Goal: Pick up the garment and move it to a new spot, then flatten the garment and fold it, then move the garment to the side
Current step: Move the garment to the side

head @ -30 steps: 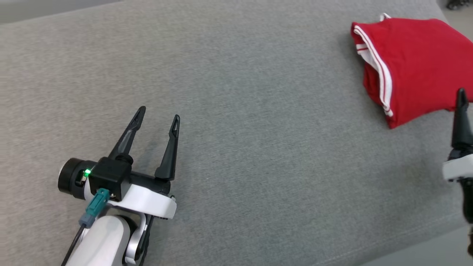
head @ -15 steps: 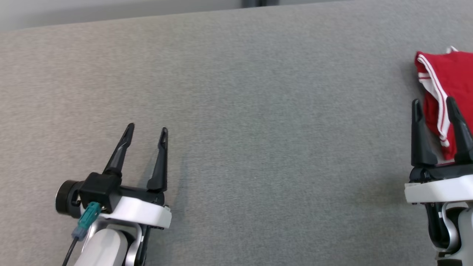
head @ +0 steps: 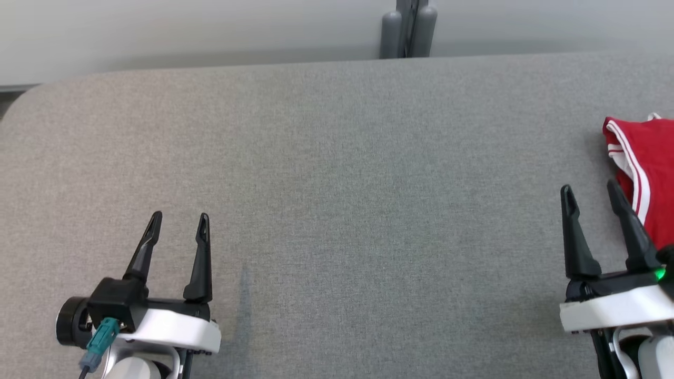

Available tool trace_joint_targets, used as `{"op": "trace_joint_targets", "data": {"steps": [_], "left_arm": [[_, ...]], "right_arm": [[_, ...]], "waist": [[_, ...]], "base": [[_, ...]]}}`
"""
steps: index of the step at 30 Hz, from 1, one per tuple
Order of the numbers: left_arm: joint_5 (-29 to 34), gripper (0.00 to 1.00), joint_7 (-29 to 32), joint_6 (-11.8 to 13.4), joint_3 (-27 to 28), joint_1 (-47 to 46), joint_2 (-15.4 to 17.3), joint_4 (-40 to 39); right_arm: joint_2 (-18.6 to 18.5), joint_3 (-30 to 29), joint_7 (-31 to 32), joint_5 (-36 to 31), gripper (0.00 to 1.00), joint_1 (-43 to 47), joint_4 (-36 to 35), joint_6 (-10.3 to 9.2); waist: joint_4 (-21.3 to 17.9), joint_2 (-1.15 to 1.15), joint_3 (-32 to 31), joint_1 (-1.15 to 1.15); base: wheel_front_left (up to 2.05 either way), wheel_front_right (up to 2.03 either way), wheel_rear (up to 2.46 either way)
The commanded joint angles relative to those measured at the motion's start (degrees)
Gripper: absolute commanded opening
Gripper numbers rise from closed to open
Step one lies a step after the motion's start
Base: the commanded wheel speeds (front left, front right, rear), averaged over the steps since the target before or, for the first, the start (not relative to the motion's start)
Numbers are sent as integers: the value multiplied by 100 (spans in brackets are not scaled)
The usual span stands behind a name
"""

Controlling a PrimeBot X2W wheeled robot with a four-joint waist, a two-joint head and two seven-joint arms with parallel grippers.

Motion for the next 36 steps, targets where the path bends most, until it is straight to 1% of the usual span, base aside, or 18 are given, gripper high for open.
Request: {"op": "trace_joint_targets", "data": {"steps": [1,7,19,26,36], "left_arm": [[-31,100,26,42,30,87,47,-28],[-91,100,153,102,20,402,126,-63],[-191,100,325,193,45,919,294,-168],[-213,100,429,234,41,1055,383,-285],[-211,100,491,260,-14,1089,415,-359]], "right_arm": [[-2,6,53,-63,100,133,-54,1],[52,-61,165,-122,100,552,-172,1],[168,-212,427,-213,100,1147,-329,0],[214,-250,536,-286,100,1306,-445,1],[238,-238,637,-343,100,1309,-521,0]], "waist": [[14,0,-137,0],[25,0,-508,0],[-1,0,-1013,0],[-30,0,-1107,0],[-30,0,-1101,0]], "base": [[0,0,0],[0,0,0],[0,0,0],[0,0,0],[0,0,0]]}}
